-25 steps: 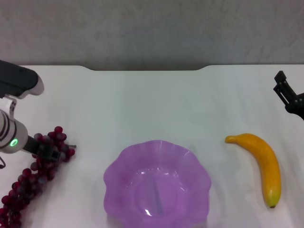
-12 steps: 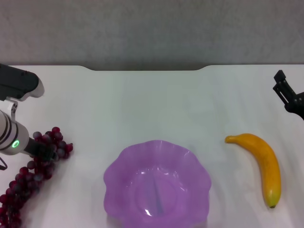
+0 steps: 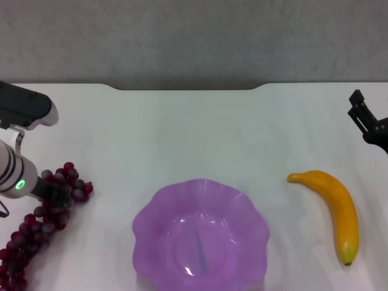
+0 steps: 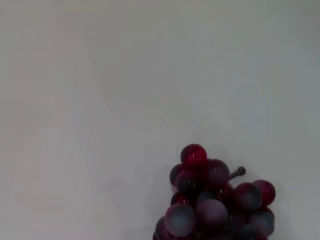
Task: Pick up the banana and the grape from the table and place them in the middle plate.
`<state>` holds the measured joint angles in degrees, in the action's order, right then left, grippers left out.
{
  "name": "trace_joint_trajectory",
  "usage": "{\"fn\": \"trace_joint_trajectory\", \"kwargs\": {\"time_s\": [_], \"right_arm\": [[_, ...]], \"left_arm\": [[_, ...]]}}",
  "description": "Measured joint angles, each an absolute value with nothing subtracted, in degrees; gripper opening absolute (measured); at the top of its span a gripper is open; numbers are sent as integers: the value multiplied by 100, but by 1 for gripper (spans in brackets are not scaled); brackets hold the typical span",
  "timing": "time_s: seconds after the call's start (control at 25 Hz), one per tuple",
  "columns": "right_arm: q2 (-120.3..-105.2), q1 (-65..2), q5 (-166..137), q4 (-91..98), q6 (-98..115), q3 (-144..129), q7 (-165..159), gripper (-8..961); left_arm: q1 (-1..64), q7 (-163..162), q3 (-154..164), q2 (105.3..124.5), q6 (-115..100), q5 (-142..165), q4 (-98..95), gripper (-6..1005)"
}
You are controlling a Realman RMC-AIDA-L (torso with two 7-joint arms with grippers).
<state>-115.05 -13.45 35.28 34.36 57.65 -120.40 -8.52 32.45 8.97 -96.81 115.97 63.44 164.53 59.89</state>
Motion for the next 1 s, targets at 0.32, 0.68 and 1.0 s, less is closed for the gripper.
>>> {"fn": "trace_joint_trajectory", "kwargs": {"time_s": [0.32,0.68,1.0], "right_arm": [[-11505,-1345,3526,3419,5765,-12041,-852,829],[-11505,-1345,3527,3416,5765,-12040,-852,826],[-11505,-1328,3527,3407,5766,-12041,-852,823]], "left_arm": [[3086,939,-9638,11609,6549,16453,6515,355],[2837,937,-9641,11616,6756,16453,7200,223],[2683,932,-9521,11608,6935,16453,7818,158]]}}
